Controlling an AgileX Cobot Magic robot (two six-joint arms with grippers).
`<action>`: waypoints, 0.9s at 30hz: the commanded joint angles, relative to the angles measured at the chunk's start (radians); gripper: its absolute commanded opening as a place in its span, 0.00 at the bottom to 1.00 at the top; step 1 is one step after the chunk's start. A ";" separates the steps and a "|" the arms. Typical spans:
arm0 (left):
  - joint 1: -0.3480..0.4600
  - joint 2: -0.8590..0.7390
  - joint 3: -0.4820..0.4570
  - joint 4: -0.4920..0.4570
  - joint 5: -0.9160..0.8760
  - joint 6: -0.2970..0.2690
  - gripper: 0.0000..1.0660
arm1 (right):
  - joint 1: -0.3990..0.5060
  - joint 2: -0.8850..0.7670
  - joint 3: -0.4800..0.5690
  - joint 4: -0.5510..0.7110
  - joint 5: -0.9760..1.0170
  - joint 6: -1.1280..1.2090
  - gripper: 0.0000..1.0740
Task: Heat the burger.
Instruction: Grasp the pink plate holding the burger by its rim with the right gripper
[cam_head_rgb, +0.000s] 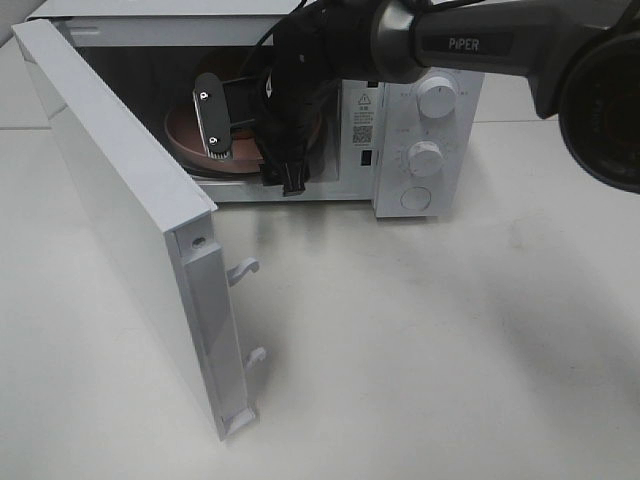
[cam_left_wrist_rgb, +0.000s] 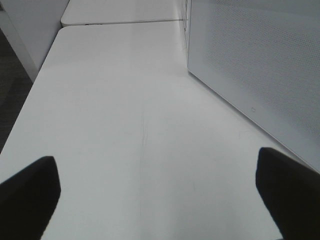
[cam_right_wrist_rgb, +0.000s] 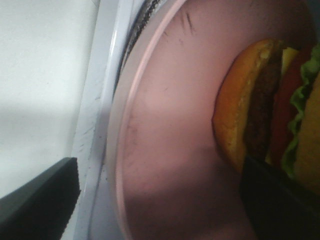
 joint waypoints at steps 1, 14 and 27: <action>0.001 -0.016 0.003 -0.005 0.001 0.001 0.94 | -0.001 0.025 -0.024 0.004 0.003 0.011 0.79; 0.001 -0.016 0.003 -0.005 0.001 0.001 0.94 | -0.001 0.074 -0.083 0.015 -0.021 0.067 0.29; 0.001 -0.016 0.003 -0.005 0.001 0.001 0.94 | 0.000 0.074 -0.086 0.031 0.004 0.100 0.00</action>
